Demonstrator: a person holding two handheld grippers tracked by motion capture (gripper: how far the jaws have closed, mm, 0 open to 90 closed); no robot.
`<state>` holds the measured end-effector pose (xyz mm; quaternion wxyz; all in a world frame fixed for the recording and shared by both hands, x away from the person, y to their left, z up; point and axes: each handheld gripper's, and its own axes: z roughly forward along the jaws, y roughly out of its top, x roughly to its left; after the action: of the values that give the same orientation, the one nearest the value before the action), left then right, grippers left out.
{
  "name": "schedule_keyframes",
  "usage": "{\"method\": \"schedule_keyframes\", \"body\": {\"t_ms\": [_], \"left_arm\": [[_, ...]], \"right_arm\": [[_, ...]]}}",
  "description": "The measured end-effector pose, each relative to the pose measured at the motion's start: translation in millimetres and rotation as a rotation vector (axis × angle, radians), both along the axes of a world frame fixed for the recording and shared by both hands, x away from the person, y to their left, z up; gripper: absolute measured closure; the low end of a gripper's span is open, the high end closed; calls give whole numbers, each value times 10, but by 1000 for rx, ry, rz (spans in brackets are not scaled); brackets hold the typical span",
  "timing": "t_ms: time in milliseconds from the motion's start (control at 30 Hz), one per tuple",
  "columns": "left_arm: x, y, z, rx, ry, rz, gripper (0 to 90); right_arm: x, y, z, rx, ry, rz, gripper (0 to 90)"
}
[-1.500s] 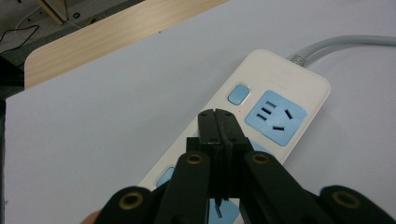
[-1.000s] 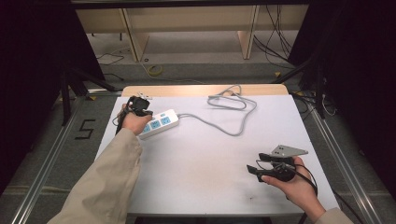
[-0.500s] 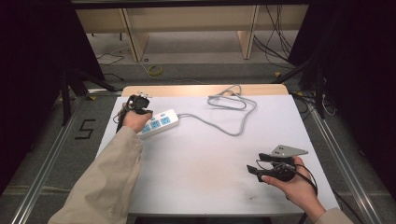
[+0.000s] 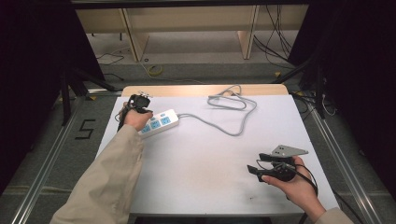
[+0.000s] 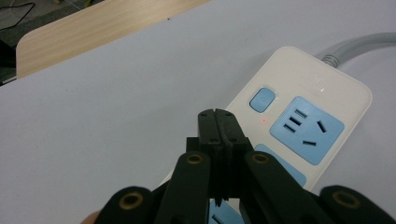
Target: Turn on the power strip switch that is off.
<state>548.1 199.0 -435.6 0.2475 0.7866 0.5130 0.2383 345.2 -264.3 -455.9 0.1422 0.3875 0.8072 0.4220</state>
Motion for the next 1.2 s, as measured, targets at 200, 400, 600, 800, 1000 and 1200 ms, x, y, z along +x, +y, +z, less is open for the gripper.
{"method": "schedule_keyframes", "body": {"t_ms": [200, 400, 600, 800, 1000, 1200], "left_arm": [[23, 12, -15, 2, 5, 3, 900], [40, 9, -37, 6, 13, -2, 900], [52, -20, -50, 11, 21, -17, 900], [65, -50, -69, 26, 42, -26, 900], [88, -67, -64, 30, 52, -24, 900], [99, -76, -44, 42, 61, -32, 900]], "right_arm": [[1, -3, 4, -1, -3, -3, 304], [0, -1, 3, -2, -1, -3, 304], [1, 0, 2, -3, -1, -2, 304], [0, 1, 3, -2, -2, -1, 304], [1, 2, 2, -4, -1, 1, 305], [1, 2, 1, -4, 0, 1, 305]]}}
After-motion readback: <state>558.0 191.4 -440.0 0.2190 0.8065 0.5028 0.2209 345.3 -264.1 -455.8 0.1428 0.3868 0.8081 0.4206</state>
